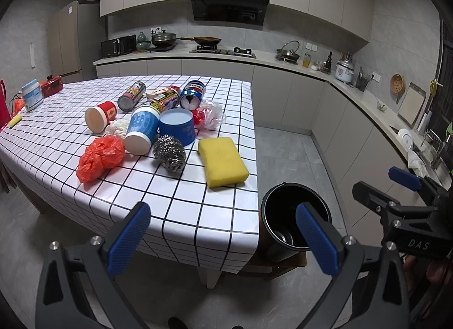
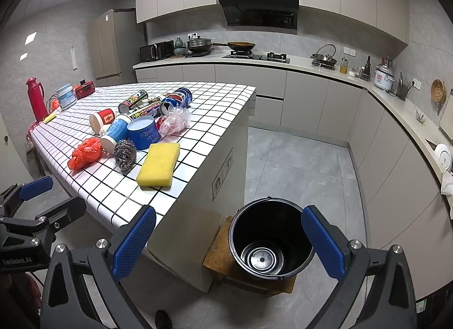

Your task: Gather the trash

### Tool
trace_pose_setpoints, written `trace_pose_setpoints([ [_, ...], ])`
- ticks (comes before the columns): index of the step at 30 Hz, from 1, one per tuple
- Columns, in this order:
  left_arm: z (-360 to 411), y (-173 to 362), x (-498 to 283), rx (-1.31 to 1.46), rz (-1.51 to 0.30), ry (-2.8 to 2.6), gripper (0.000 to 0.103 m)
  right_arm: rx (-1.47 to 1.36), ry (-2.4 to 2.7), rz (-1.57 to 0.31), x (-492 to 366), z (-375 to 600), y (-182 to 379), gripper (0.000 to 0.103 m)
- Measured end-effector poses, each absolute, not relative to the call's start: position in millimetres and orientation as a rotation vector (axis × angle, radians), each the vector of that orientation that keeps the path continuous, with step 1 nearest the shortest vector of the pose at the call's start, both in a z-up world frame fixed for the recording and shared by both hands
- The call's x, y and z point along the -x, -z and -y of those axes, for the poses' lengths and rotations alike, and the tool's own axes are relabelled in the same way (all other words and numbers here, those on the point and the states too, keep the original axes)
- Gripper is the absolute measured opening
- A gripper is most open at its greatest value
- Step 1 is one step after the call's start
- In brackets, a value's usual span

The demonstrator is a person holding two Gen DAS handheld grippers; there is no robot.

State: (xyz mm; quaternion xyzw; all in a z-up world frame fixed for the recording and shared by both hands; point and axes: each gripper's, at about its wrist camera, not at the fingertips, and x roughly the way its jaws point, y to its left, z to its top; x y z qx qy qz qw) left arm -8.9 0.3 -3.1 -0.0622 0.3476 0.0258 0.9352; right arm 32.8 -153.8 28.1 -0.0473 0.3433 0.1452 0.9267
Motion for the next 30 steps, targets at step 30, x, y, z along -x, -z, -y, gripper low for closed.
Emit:
trace_pose_setpoints([
  [30,-4.9,0.8,8.3,0.131,-0.711,-0.054,0.103,0.095,-0.295,-0.705,-32.8,154.5,-28.1,0.103],
])
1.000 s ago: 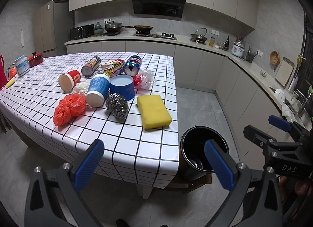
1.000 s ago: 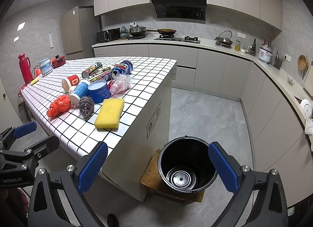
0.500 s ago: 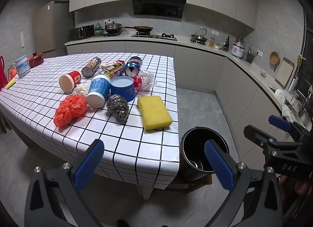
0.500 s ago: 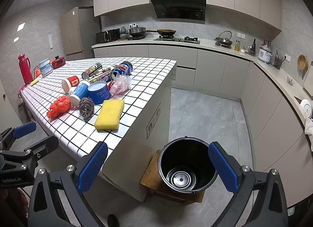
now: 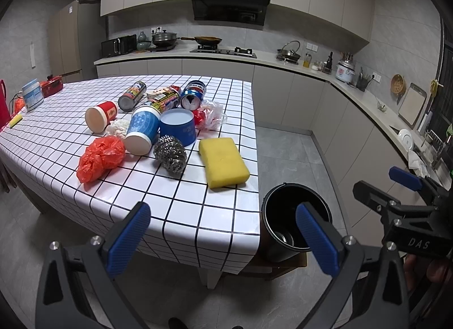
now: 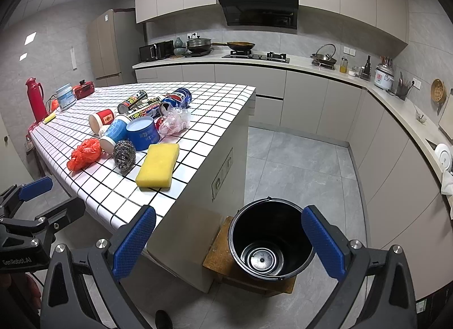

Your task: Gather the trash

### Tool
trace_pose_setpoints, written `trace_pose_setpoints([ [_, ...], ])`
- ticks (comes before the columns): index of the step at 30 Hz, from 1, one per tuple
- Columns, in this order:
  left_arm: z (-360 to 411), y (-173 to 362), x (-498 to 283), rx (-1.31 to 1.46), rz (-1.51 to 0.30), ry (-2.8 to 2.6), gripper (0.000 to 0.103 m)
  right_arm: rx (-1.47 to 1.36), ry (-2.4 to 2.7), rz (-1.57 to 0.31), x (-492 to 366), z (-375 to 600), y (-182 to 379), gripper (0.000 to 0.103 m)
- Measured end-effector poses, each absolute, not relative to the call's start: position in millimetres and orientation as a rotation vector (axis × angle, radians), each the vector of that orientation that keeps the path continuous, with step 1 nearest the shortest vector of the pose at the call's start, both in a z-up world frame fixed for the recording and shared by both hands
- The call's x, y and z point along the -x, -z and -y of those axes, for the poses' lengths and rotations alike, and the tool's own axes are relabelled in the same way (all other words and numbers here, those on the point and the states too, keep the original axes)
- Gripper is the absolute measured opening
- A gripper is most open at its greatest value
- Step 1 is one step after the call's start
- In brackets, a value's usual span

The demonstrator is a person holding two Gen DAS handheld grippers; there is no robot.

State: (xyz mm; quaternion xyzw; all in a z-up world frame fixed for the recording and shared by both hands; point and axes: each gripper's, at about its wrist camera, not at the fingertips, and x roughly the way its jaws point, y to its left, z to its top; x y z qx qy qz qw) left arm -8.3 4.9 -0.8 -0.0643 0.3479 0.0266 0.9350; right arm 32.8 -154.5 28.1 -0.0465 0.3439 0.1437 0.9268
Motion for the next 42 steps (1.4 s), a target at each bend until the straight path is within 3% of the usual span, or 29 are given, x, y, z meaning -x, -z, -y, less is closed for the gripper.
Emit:
trace_pose_setpoints([
  [26,-12,9,4,0.143,-0.715,-0.072,0.103,0.091,-0.301,-0.714,-36,152,-25,0.103],
  [42,-75,23,-7,0.191,-0.737,-0.157,0.103,0.087,-0.308,-0.754,-56,117,-16,0.103],
])
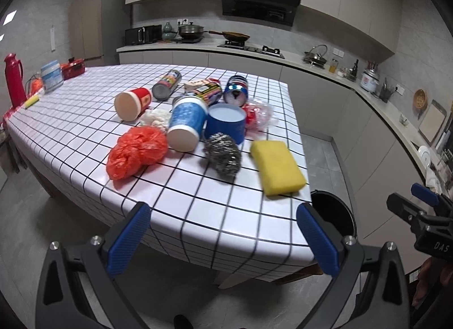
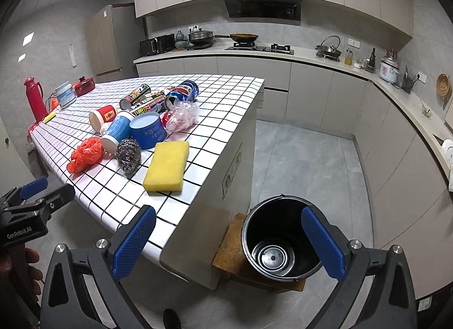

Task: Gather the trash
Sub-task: 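Grasp the red plastic bag with the left tool while the right tool grasps the yellow sponge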

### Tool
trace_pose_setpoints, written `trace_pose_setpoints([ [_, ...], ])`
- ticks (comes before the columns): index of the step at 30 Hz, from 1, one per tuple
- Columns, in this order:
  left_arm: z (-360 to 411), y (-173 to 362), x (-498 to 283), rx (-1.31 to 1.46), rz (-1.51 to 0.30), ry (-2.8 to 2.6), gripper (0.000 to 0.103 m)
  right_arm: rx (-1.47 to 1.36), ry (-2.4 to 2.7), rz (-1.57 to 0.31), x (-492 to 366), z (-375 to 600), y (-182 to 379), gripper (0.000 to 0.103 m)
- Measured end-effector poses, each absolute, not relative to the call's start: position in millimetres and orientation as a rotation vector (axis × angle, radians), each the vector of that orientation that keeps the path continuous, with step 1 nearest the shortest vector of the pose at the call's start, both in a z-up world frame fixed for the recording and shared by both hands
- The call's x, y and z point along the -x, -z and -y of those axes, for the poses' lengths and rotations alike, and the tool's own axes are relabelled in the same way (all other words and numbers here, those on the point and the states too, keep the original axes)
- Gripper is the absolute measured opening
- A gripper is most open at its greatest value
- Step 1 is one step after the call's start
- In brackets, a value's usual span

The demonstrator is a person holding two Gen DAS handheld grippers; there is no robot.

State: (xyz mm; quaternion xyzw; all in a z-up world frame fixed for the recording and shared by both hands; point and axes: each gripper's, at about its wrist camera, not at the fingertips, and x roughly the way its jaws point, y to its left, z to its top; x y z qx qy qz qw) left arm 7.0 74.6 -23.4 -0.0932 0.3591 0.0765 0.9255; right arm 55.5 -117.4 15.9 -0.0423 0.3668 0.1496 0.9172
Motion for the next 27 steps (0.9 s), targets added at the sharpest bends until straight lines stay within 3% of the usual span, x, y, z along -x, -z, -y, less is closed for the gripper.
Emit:
trace_pose_setpoints([
  [11,-138,24,-14,0.289,-0.609,-0.155,0.103,0.082,-0.308,-0.792,-80,67,-7,0.103],
  [16,-165,34,-39,0.219,-0.684,-0.183,0.103,0.101,-0.326,-0.809,-99,37,2,0.103],
  [19,-183,44,-53,0.197,-0.739,-0.201,0.103,0.118,-0.314,-0.815,-114,17,10,0.098],
  [21,-195,51,-60,0.178,-0.751,-0.205,0.103,0.126,-0.303,-0.838,-126,5,18,0.086],
  [23,-206,57,-69,0.183,-0.764,-0.172,0.103,0.125,-0.294,-0.865,-136,-3,27,0.081],
  [27,-217,69,-89,0.163,-0.812,-0.126,0.103,0.119,-0.268,-0.899,-151,-15,42,0.081],
])
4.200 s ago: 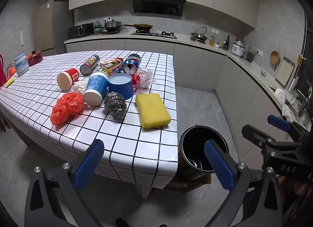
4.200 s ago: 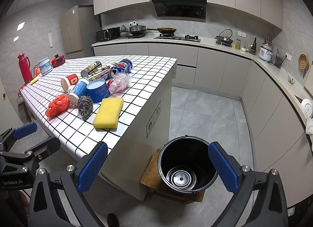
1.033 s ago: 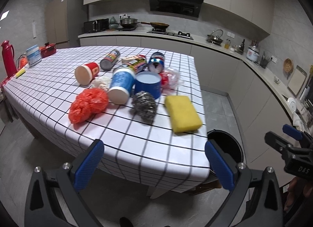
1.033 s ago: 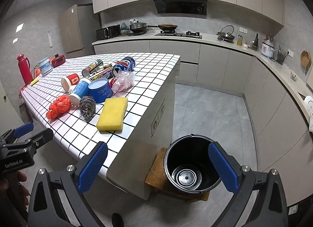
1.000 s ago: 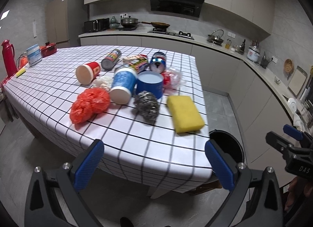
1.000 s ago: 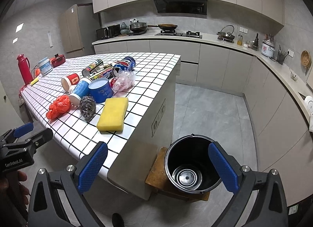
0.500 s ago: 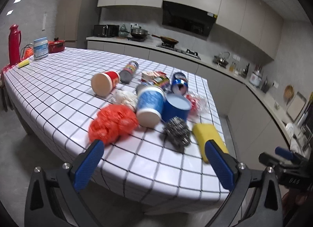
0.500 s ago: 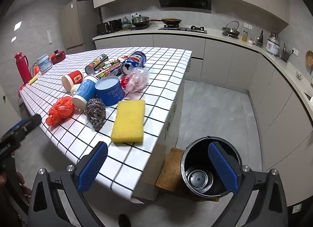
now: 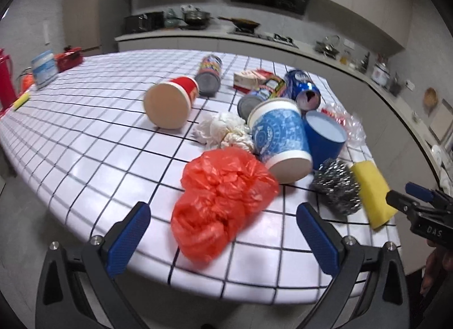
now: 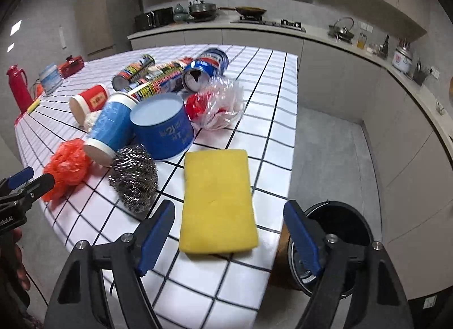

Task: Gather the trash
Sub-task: 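Grasp the red plastic bag with the left tool while the right tool grasps the yellow sponge, then carry the red bag and yellow sponge over the bin and release both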

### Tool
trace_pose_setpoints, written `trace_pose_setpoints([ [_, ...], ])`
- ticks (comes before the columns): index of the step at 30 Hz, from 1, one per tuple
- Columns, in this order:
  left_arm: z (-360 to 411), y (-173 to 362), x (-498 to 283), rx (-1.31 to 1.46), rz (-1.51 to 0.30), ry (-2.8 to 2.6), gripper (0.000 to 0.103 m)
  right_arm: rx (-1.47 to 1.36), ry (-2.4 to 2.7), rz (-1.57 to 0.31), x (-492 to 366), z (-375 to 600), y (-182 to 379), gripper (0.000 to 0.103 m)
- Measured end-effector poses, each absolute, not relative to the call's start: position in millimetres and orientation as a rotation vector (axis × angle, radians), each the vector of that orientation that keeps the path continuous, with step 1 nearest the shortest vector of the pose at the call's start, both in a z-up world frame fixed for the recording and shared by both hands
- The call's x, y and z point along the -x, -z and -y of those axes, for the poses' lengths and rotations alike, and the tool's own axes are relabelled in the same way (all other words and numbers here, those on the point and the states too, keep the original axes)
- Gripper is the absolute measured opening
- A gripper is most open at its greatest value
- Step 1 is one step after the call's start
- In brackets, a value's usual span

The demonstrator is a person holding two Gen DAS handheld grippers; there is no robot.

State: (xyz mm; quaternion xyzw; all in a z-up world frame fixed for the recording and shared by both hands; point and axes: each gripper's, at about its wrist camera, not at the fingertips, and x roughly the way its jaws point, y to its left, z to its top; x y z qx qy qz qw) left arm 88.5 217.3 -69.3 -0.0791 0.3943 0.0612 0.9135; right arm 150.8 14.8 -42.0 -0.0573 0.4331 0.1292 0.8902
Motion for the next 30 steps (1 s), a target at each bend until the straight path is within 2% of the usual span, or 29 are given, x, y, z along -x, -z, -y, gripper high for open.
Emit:
trace_pose_setpoints([
  [14,-227,92,-117,0.171,-0.863,-0.052,0.103,0.112,-0.183,-0.966,-176,-26,72,0.08],
  [18,-231,94,-118,0.172,-0.873,-0.045,0.101,0.099,-0.193,-0.976,-179,-28,76,0.069],
  [20,-231,95,-118,0.169,-0.88,-0.024,0.089,0.096,-0.198,-0.978,-179,-29,75,0.063],
  [21,-231,96,-120,0.167,-0.887,-0.01,0.076,0.099,-0.199,-0.976,-179,-30,74,0.059],
  [24,-230,92,-116,0.164,-0.882,0.029,0.054,0.092,-0.204,-0.968,-176,-31,72,0.053],
  [30,-228,69,-103,0.159,-0.824,0.04,0.052,0.066,-0.2,-0.914,-160,-25,50,0.052],
])
